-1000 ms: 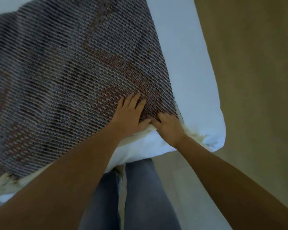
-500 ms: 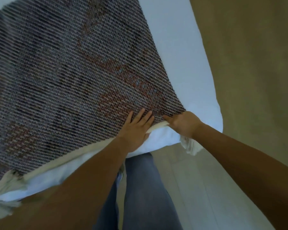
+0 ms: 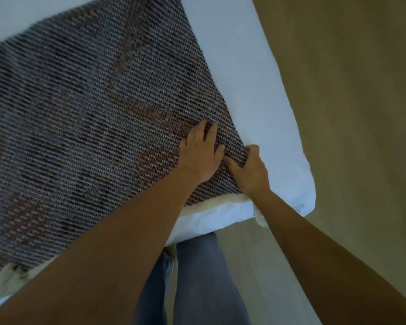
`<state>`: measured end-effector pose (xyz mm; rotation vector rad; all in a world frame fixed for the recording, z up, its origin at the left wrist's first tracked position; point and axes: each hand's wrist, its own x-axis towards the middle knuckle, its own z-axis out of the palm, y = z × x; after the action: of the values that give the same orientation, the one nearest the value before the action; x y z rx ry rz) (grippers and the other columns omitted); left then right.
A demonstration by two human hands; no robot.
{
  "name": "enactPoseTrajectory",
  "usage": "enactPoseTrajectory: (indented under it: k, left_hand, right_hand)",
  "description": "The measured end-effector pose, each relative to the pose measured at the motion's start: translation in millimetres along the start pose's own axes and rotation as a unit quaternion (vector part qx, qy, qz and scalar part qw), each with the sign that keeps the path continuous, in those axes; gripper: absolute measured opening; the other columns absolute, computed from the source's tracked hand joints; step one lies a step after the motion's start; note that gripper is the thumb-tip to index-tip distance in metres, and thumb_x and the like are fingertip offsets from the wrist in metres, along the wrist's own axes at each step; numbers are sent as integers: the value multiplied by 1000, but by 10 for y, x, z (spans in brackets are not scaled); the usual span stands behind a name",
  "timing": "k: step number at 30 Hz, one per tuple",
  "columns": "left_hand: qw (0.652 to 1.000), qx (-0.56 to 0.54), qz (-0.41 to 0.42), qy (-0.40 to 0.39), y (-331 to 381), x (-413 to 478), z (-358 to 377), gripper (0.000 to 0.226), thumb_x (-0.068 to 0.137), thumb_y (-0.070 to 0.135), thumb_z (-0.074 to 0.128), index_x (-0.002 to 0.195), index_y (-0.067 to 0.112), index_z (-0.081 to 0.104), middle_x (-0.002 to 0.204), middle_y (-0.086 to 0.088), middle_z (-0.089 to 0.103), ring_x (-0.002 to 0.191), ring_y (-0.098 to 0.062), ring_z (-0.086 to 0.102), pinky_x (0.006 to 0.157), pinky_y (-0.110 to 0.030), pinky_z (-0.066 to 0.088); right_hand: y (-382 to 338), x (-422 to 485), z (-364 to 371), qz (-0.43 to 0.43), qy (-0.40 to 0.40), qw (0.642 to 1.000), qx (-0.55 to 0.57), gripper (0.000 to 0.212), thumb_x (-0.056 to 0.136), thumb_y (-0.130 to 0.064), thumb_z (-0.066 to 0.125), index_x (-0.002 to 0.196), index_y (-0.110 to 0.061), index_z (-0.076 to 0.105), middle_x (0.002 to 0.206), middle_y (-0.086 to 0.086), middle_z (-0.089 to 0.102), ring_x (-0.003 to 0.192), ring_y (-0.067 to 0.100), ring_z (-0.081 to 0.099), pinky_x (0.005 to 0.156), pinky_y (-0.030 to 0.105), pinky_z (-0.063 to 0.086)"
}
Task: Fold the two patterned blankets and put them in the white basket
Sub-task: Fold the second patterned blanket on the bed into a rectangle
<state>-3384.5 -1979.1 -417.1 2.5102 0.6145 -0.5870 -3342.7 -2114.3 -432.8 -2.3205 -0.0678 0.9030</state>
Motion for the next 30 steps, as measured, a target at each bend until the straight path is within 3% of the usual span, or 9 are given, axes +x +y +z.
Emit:
enactPoseTrajectory:
  k: [2,6,8,10,12,15,17,20,30]
  left_hand:
    - [997,-37,-65,10,132,174,-112,75,92,57,32,149,18,0,157,-11,-2,144,-28,2,113,-51,11]
    - [982,-75,-170,-15,289,437,-326,111,78,64,55,146,10,-14,156,-16,-6,143,-34,6,110,-54,21]
    - [979,-81,-184,11,270,493,-415,103,83,47,59,146,5,-11,154,-20,7,136,-36,24,105,-46,32]
    - [985,-42,-158,60,179,509,-506,75,90,28,52,146,2,9,142,-21,35,121,-32,46,94,-36,43]
    - [985,-36,-131,105,23,492,-631,39,93,17,46,129,3,41,124,-17,55,107,-28,56,85,-32,46]
    - [969,-162,-137,127,-246,408,-814,12,93,13,45,98,4,51,96,-11,58,89,-28,56,70,-32,42]
    - [954,-216,-136,157,-484,327,-915,10,93,12,45,85,6,47,74,-1,46,71,-21,49,59,-27,37]
    - [940,-240,-152,186,-890,138,-1055,12,95,14,44,86,7,48,65,3,37,54,-11,38,44,-25,27]
    - [885,-301,-245,256,-2605,-878,-1390,32,98,14,39,68,22,31,66,2,36,54,-12,30,46,-27,26]
  right_hand:
    - [-141,-3,63,-2,-42,999,12,35,87,-43,58,94,-15,40,82,-2,56,79,25,61,56,30,40]
    - [-449,-126,210,-58,-33,997,-24,27,93,-35,46,105,-11,44,94,11,65,81,33,62,66,38,49]
    - [-555,-263,338,-67,-34,997,-32,18,93,-34,41,100,-17,39,87,7,64,77,32,63,66,40,50]
    - [-609,-443,496,-77,-44,995,-44,17,93,-31,40,105,-21,37,82,4,62,73,30,62,64,39,49]
    - [-665,-600,680,-98,-53,993,-40,23,92,-30,43,111,-21,35,81,4,61,70,27,61,63,40,50]
    - [-784,-761,892,-115,-50,992,-22,18,91,-28,47,90,-23,30,68,-2,53,58,18,54,56,38,46]
    - [-908,-826,992,-126,-68,990,-15,20,93,-26,47,90,-24,27,66,-5,48,56,18,51,56,34,41]
    - [-1122,-942,1126,-162,-108,981,-16,18,94,-24,45,96,-21,28,71,0,51,65,26,55,59,37,45]
    - [-1872,-1804,2322,-292,-187,931,-110,31,95,-30,47,118,-12,38,95,11,63,80,28,62,71,36,51]
